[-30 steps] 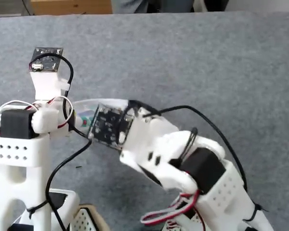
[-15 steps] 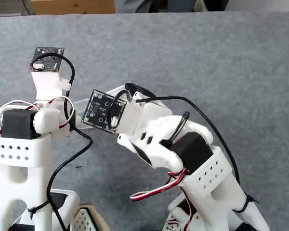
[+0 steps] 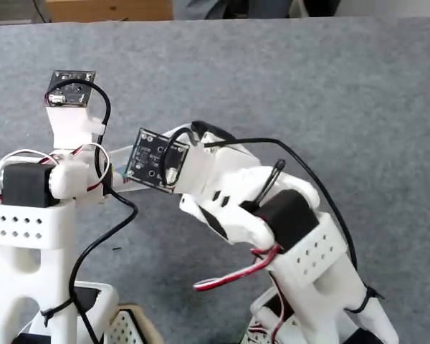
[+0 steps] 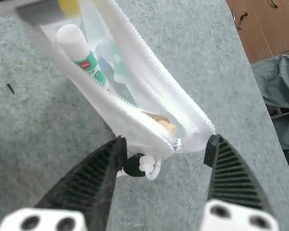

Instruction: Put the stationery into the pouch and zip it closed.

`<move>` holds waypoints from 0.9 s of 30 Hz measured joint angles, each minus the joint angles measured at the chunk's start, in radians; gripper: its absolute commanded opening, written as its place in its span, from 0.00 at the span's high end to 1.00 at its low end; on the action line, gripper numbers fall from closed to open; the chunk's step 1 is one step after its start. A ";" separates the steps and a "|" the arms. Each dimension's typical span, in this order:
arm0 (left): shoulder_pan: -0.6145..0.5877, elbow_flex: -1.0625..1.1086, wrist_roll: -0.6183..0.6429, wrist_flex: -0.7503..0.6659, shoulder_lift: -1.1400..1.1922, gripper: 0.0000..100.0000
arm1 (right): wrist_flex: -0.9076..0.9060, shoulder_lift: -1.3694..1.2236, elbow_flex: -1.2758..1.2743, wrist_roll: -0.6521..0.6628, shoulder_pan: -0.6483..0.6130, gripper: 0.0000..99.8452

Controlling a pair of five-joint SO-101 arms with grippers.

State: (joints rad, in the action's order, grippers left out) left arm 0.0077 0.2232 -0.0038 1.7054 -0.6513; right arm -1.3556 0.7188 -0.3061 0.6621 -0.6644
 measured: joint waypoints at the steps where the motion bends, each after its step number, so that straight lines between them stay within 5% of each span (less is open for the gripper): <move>1: 0.000 0.000 0.000 0.000 0.000 0.97 | -0.017 0.012 0.003 0.000 0.000 0.72; 27: 0.000 0.000 -0.002 -0.002 -0.002 0.97 | 0.002 0.074 -0.123 0.000 0.000 0.76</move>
State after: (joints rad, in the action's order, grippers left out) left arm 0.0077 0.2232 -0.0054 1.7039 -0.6529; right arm -1.3541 0.7925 -0.4289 0.6621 -0.6644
